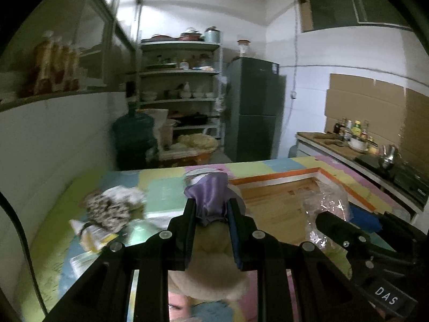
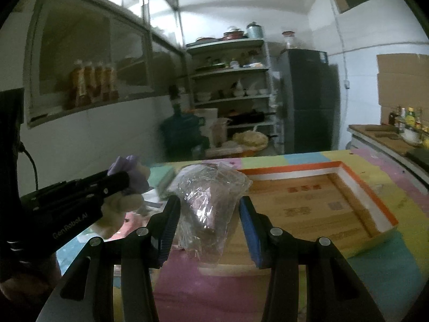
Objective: Organize soft objects
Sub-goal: 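Carry the plush toy and plastic bag over the orange-rimmed cardboard box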
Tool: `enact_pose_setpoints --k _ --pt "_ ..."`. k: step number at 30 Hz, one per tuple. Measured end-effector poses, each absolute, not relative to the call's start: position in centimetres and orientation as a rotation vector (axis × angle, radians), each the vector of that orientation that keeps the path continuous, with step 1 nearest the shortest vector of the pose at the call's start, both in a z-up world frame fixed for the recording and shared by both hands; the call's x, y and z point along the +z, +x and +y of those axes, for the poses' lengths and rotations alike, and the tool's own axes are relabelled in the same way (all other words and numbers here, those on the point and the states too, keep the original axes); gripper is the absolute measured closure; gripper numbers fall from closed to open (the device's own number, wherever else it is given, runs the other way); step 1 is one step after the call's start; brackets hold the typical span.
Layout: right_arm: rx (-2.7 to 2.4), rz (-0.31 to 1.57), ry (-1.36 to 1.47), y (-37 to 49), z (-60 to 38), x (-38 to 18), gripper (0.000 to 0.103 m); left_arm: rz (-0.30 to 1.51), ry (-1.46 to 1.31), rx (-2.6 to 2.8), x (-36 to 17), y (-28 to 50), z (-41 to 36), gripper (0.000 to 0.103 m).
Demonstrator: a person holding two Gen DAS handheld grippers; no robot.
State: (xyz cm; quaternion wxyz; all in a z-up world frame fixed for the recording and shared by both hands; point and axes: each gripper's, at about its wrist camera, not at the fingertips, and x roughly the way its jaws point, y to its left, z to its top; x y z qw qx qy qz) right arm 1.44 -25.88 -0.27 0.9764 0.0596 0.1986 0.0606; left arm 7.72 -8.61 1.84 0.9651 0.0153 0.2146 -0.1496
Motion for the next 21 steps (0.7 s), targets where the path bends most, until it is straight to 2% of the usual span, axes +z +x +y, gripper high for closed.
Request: enact_pose_setpoints --k 13,21 --pt "-0.023 0.389 0.107 1.6 -33.5 0.2 0.056 0.439 0.041 -0.437 2.7 10.1 -17.4 0.079" --pt "-0.083 0.427 0.094 2.8 -38.9 -0.6 0.056 0.498 0.035 -0.484 1.5 12.3 -22.8 0.079"
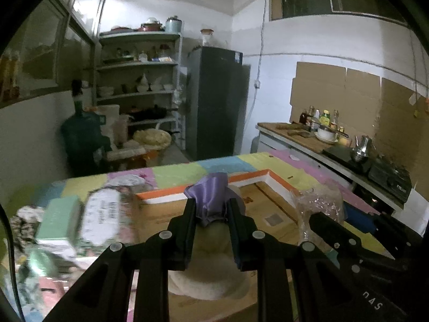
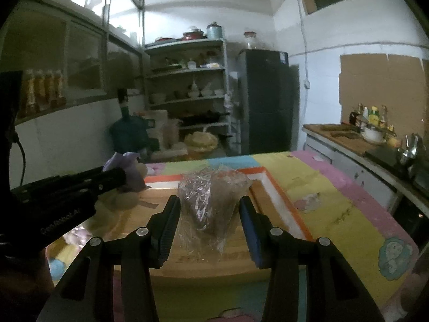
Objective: Organize soft objects
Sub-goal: 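Carry the plush toy and plastic bag over the orange-rimmed cardboard box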
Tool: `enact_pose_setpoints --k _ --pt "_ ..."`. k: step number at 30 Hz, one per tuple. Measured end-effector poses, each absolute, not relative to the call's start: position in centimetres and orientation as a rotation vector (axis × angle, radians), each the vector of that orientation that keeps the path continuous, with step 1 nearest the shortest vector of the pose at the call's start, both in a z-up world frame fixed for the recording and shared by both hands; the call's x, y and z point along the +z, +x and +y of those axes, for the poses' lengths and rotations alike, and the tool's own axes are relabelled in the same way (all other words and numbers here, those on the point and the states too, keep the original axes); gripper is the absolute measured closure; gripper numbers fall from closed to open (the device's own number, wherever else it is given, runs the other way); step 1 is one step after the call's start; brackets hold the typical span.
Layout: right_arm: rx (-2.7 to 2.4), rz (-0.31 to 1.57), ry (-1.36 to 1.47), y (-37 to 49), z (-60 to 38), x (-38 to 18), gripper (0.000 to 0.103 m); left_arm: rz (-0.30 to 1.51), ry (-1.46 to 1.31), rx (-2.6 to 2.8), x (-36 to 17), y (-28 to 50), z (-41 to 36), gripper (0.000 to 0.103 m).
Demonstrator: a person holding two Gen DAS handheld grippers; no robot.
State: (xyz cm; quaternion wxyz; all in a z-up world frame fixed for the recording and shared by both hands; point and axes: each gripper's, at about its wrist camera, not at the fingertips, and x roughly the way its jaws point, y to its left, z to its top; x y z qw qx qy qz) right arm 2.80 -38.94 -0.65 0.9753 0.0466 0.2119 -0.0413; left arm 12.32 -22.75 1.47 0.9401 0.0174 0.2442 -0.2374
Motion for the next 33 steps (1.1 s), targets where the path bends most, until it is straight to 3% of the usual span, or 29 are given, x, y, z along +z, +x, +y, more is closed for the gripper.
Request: enact_pose_setpoints --k 13,33 --pt "-0.095 0.553 0.106 6.7 -44.5 -3.7 0.056 0.634 0.030 -0.515 -2.3 16.1 -28.5 0.079" --pt "-0.053 0.674 0.141 9.1 -46.4 -6.2 0.054 0.738 0.068 -0.528 -5.0 18.1 -31.1 0.077"
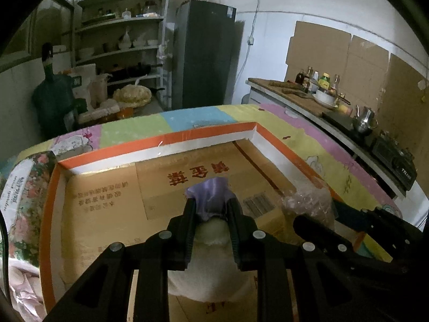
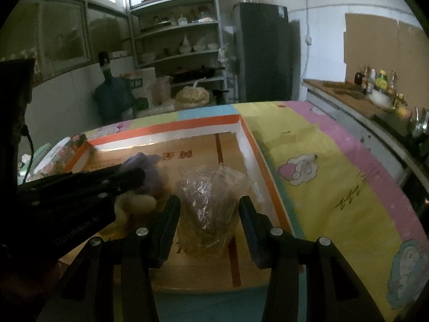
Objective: Organize soft objects
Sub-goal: 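Carry the plush toy and plastic bag over the orange-rimmed cardboard box, then open both tools to drop the plush toy and bag into the box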
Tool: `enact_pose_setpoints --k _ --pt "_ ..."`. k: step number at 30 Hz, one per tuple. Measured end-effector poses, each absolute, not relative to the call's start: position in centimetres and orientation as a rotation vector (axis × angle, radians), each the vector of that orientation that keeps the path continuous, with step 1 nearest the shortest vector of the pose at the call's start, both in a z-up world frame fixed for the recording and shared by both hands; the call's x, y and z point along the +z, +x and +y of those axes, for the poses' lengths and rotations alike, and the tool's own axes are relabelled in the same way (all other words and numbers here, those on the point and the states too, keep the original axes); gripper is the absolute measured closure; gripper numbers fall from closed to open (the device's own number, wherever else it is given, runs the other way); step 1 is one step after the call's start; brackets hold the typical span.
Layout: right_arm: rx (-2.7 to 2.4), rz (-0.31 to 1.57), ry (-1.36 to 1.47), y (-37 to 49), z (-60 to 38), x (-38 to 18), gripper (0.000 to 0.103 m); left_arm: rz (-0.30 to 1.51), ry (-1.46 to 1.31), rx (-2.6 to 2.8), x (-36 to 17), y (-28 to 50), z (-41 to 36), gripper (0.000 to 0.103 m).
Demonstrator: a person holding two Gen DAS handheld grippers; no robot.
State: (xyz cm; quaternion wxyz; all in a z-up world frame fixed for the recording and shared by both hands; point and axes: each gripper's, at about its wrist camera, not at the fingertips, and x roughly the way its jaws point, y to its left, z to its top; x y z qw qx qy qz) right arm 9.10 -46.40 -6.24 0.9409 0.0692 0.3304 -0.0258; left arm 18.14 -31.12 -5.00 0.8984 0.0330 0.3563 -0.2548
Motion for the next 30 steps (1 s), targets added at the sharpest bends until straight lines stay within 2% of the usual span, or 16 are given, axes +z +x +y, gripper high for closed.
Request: enact_pose_setpoints --k 5,8,11,13,16,18,20,27,30 --pt "-0.047 0.670 0.161 9.3 -46.7 -6.3 0.052 0.738 0.073 -0.526 -5.0 17.9 -31.2 0.075" --pt "-0.058 0.652 0.161 9.0 -46.7 -6.1 0.043 0.749 0.082 -0.536 -5.0 17.8 -31.1 0.072" --pt "-0.073 0.624 0.165 8.4 -46.6 -5.7 0.041 0.752 0.090 -0.556 -4.8 17.5 -31.0 0.071" --pt "-0.092 0.602 0.168 7.7 -46.6 -5.3 0.034 0.741 0.092 -0.572 -4.5 17.1 -30.6 0.070" --pt "-0.115 0.567 0.172 6.8 -46.5 -4.7 0.033 0.711 0.104 -0.577 -4.0 16.4 -30.1 0.055" --pt "-0.125 0.548 0.177 6.2 -46.4 -4.2 0.032 0.692 0.120 -0.577 -3.7 15.9 -29.6 0.028" --pt "-0.136 0.523 0.183 5.5 -46.2 -3.7 0.030 0.681 0.137 -0.567 -3.4 15.4 -29.0 0.020" --pt "-0.146 0.441 0.188 3.1 -44.4 -2.0 0.030 0.521 0.115 -0.497 -1.6 13.5 -24.0 0.016" --pt "-0.145 0.400 0.188 2.1 -43.1 -1.1 0.030 0.512 0.103 -0.385 -0.7 13.4 -21.2 0.016"
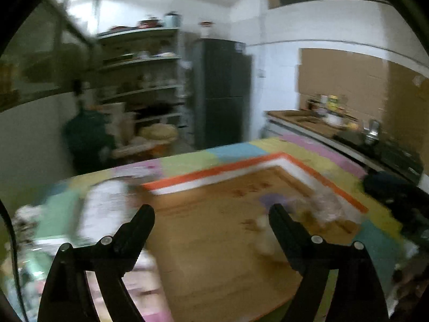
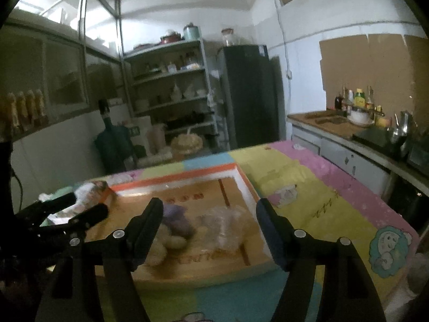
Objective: Organize soft objects
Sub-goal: 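Open both tools to drop the plush toy and bag into the box, then move both tools back to the pile of soft items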
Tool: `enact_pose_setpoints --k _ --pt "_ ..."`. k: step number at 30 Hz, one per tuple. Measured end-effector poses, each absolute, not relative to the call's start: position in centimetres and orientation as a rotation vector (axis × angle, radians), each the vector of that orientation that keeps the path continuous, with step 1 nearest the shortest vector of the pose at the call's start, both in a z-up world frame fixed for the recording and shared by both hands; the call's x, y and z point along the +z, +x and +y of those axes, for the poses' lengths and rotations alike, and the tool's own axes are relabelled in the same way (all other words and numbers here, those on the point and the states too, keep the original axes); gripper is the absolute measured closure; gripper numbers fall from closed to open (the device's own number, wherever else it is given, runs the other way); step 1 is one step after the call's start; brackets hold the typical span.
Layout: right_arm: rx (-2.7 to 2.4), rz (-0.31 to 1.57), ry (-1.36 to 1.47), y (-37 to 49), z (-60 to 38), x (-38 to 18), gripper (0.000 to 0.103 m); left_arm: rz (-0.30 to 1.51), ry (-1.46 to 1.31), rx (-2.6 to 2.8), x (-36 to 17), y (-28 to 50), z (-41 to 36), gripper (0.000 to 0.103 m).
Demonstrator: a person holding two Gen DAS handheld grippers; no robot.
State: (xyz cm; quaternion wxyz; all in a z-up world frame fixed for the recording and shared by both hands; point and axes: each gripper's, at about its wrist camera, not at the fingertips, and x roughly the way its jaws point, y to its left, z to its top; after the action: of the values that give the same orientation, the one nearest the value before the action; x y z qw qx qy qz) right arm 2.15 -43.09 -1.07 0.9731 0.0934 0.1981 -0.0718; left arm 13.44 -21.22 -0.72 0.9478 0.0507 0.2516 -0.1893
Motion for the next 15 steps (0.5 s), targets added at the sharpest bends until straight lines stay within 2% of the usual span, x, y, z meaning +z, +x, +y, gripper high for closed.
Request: enact_pose_setpoints --k 5,9,15 --pt "-0.099 0.338 0.181 1.0 -39.9 0.6 0.030 0.493 0.080 -0.200 0.4 13.5 -15.7 0.020" --pt "-0.032 0.314 0.161 0.8 -36.4 1.7 0.030 0.455 0.097 -0.113 0.8 12.7 -12.0 0.020" --pt "0.079 0.303 0.136 1.2 -30.7 2.8 0.030 0.466 -0.018 -0.077 1.0 12.1 -5.7 0.020"
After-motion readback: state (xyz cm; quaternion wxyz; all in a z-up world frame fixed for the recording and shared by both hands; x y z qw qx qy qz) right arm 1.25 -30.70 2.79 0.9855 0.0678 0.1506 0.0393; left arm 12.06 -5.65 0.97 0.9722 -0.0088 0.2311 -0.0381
